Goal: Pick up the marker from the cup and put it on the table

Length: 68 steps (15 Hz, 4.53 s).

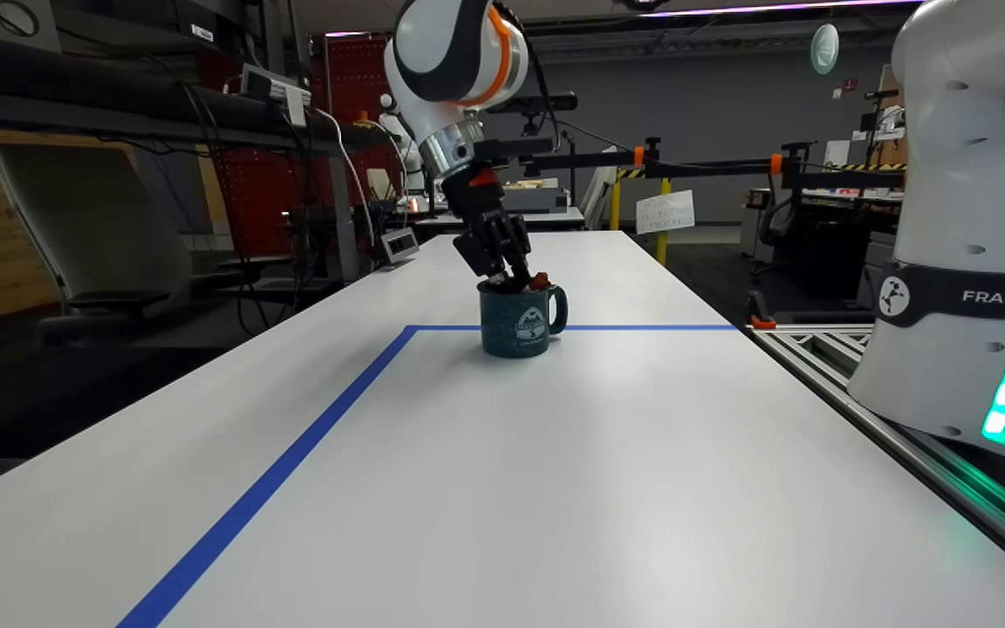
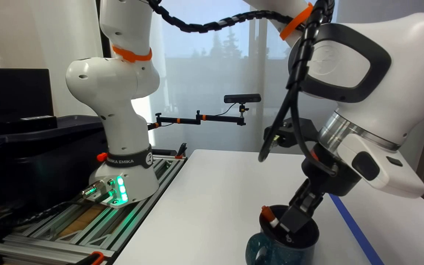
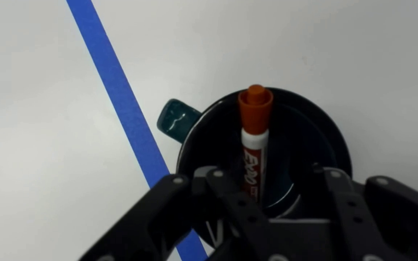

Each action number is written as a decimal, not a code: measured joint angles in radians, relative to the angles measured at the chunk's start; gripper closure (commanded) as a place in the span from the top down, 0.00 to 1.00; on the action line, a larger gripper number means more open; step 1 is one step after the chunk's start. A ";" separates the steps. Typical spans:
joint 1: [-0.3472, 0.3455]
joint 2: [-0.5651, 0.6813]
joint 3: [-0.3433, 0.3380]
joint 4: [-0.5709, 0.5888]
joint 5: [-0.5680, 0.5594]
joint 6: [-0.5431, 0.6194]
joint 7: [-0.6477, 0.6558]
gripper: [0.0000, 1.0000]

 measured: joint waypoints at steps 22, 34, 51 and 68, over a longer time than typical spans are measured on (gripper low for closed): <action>-0.001 -0.136 0.003 0.006 -0.008 -0.209 -0.140 0.05; 0.090 -0.360 0.112 -0.242 0.014 0.127 -0.187 0.05; 0.130 -0.185 0.171 -0.531 0.209 0.773 -0.463 0.46; 0.130 -0.429 0.152 -0.518 -0.043 0.344 -0.048 1.00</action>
